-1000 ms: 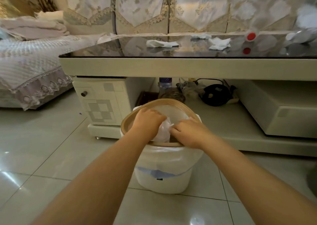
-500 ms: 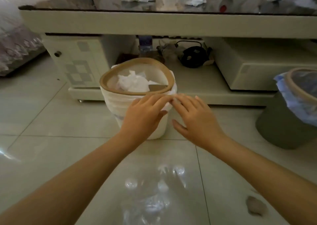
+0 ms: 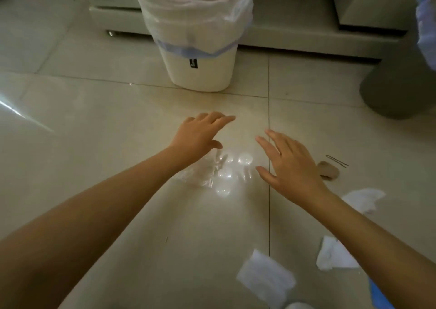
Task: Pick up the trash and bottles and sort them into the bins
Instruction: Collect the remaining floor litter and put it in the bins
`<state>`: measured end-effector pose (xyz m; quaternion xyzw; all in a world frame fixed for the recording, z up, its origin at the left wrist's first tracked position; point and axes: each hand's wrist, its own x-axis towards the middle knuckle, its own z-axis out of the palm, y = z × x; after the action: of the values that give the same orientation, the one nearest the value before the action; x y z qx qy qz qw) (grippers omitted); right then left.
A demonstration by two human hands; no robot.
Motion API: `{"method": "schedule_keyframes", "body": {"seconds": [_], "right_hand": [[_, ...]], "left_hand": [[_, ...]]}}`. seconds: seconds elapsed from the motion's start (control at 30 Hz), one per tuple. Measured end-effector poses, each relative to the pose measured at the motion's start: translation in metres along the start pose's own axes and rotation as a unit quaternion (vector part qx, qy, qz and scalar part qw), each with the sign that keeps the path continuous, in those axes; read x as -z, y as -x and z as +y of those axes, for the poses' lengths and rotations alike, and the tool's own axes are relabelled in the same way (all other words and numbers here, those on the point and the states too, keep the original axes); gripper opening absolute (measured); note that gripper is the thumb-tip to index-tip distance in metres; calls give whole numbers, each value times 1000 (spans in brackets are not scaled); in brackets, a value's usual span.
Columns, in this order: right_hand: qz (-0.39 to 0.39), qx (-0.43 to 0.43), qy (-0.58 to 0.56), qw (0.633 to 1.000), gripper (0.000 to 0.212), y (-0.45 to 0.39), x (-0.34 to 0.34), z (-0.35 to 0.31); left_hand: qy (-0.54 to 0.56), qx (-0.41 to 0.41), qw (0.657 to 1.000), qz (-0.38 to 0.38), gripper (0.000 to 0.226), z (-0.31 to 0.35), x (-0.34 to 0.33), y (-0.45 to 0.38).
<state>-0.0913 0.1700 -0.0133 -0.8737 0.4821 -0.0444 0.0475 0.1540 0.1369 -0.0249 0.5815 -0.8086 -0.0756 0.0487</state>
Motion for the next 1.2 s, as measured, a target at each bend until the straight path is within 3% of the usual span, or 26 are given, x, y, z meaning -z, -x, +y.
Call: {"method": "schedule_keyframes", "body": {"seconds": [0.23,0.33,0.6,0.7,0.83,1.07,1.2], "right_hand": [[-44,34,18,998,60,18,-23,-13],[-51,33,14,998,61,21,-27,-10],[-81,16,-7,997,53,60,-35,-16],[-114,75,34,990,62,84,-51,-21],[-142,92,55,984,65,103,-63,-21],[-147,27,77,986,49,144,-44,27],[-141,-51,77,986,50,187,-32,61]], "left_hand": [[60,130,977,-161,106,-23,-40,55],[64,155,968,-190,108,-27,-53,62],[33,146,977,-150,58,-22,-71,53],[33,122,982,-140,38,-12,-71,53],[102,81,980,-147,34,18,-67,61],[195,-47,946,-256,38,107,-80,95],[207,-143,920,-301,39,150,-101,100]]}}
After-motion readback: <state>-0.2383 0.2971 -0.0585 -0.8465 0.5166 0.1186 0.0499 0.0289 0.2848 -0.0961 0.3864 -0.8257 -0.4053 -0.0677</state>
